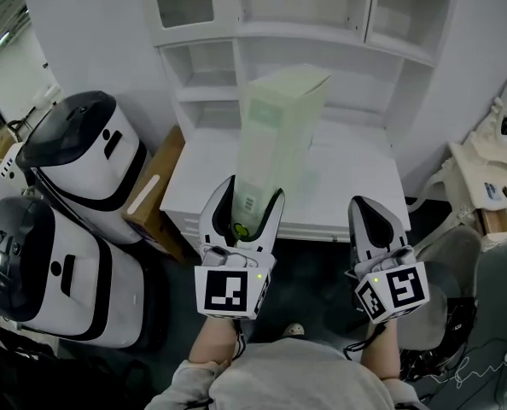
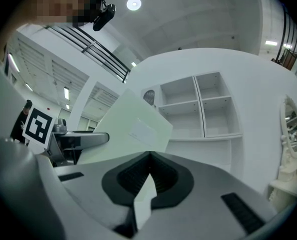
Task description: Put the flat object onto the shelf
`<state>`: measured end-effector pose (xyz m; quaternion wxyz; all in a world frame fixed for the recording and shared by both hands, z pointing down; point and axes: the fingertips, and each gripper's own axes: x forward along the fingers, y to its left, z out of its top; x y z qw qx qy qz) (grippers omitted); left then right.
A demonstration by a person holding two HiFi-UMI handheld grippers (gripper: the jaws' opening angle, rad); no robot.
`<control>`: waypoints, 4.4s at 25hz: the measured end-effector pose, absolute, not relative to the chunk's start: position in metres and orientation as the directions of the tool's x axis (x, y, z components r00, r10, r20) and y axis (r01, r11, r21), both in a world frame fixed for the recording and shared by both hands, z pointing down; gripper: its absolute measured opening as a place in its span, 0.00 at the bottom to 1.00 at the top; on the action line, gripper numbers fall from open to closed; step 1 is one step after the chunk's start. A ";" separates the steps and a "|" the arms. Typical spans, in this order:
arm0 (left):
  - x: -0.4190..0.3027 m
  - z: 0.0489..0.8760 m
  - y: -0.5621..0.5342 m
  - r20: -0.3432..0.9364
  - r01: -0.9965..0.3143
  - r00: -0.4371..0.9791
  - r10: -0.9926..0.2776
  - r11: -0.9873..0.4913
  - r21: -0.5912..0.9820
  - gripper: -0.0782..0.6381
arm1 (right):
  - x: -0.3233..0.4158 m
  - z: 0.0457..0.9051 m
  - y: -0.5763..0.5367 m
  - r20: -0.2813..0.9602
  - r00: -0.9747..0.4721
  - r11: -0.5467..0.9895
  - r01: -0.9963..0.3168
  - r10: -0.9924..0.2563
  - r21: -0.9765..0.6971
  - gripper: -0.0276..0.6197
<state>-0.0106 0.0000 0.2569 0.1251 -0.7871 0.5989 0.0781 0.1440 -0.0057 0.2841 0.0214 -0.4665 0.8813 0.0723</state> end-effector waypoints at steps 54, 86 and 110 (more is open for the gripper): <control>-0.020 0.200 -0.205 -0.214 -0.750 0.536 -0.817 -0.345 -0.564 0.52 | 0.109 0.284 -0.199 -0.140 -0.426 0.423 -0.905 -0.894 0.053 0.06; 0.030 0.157 -0.259 -0.149 -0.134 0.645 -0.749 0.081 -0.988 0.52 | 0.114 0.271 -0.242 -0.191 -0.349 0.343 -0.937 -0.917 0.064 0.06; 0.062 0.169 -0.374 -0.057 0.012 0.494 -0.868 0.073 -0.997 0.52 | 0.163 0.274 -0.326 -0.178 -0.448 0.444 -0.894 -0.876 0.061 0.06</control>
